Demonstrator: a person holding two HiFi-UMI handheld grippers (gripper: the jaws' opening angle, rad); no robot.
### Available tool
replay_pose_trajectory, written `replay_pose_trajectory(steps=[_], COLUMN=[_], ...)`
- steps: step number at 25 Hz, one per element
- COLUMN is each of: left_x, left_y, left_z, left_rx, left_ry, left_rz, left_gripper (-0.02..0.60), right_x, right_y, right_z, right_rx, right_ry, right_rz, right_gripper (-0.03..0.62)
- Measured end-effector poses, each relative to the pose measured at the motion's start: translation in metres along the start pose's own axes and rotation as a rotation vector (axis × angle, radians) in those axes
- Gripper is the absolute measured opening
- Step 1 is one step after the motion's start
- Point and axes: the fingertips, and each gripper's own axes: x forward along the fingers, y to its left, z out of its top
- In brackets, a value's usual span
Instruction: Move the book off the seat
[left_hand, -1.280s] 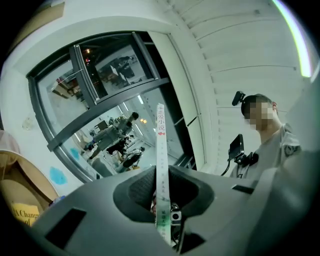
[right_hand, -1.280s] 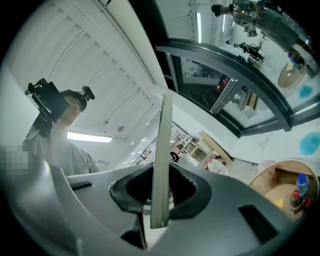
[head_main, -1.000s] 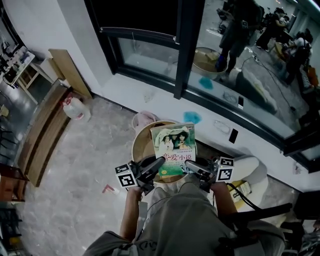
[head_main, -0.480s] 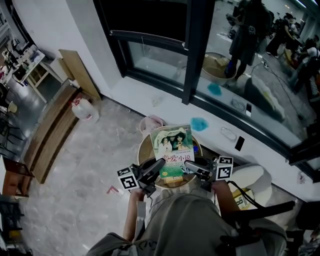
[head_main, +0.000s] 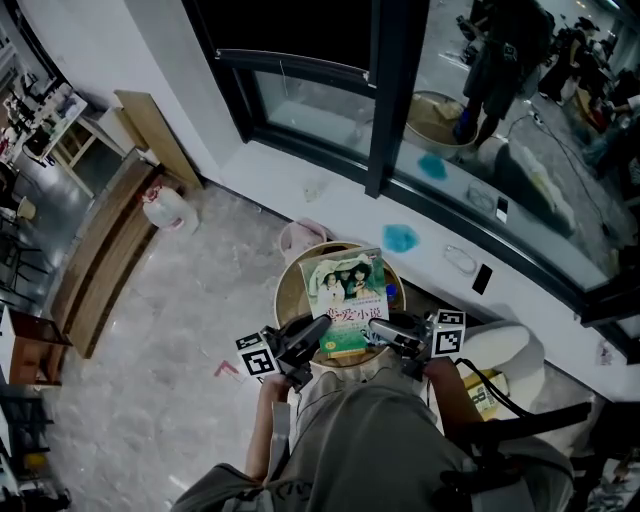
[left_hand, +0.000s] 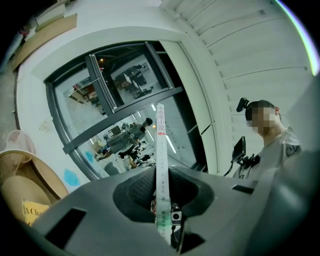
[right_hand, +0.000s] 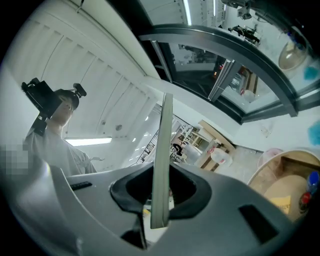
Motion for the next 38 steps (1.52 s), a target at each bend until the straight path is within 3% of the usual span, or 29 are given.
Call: replay_pose_trajectory(steps=[8,17,34,38], left_x=[-0.010,-0.032,-0.076,-0.097], left_y=[0.047,0.143,0.341,0.382], left_z=[-0.023,-0.080,-0.244,-0.297], left_rx=[-0.111,-0.269,-0.519,-0.620], left_ry=[0.009,0.050,0.069,0.053], left_rz=[0.056,0.145,0.297,0.343], left_gripper=[0.074,0.074,0.074,0.074], right_x=[0.001,-0.006,-0.053,-0.066], right_y=[-0.043,-0.133,-0.324,-0.362], right_z=[-0.026,-0.092,-0.258,-0.308], right_rx=[0.119,0.320,0.565,0.618], right_ry=[0.028,0.034,0.053,0.067], right_rz=[-0.016,-0.074,-0.203,-0.239], right_gripper=[0.074,0.074,0.074,0.074])
